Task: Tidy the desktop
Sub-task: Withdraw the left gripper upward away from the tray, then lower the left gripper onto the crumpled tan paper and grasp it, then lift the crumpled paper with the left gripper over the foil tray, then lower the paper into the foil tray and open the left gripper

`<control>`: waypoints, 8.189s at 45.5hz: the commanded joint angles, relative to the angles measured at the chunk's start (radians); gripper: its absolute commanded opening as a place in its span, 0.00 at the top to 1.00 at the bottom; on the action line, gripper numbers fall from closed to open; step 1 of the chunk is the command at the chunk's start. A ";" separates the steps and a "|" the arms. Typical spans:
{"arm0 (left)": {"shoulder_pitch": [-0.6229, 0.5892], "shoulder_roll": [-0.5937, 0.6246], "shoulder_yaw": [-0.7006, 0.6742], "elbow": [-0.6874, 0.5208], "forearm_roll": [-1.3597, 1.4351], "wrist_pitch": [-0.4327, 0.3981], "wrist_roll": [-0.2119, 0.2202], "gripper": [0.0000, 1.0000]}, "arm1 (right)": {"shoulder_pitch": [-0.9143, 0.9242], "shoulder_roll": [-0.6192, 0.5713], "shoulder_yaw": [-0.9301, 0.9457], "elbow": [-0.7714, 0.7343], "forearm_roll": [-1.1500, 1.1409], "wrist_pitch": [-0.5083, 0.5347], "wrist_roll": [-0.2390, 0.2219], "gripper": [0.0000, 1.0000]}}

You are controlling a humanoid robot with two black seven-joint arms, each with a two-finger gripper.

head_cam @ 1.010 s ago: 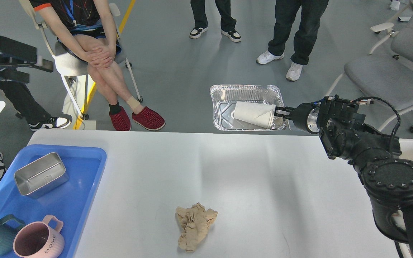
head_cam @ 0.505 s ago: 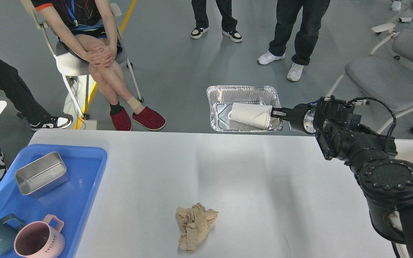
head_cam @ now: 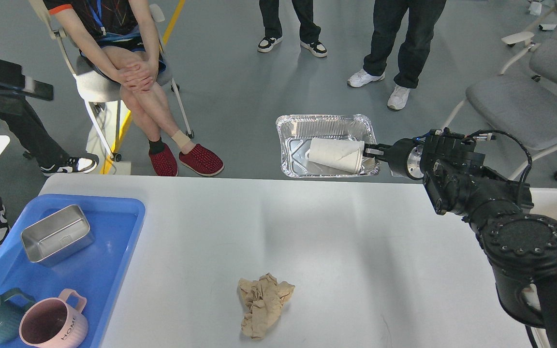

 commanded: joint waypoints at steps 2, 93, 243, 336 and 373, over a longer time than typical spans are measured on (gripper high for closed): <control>0.074 -0.208 -0.013 0.004 0.000 0.044 0.003 0.03 | 0.001 0.002 0.001 0.000 0.002 -0.002 0.000 1.00; 0.707 -1.152 0.158 0.557 0.010 0.372 0.064 0.04 | 0.026 0.002 0.003 0.001 0.046 -0.012 0.003 1.00; 0.051 -1.092 0.074 0.747 0.011 0.174 0.055 0.98 | 0.018 0.003 0.003 0.003 0.046 -0.025 0.006 1.00; 0.382 -1.210 0.060 0.911 -0.245 0.569 0.281 0.08 | 0.047 0.012 0.004 0.008 0.054 -0.014 0.009 1.00; 0.350 -1.158 0.056 0.937 -0.406 0.587 0.279 0.04 | 0.003 -0.006 0.006 0.005 0.077 -0.014 0.008 1.00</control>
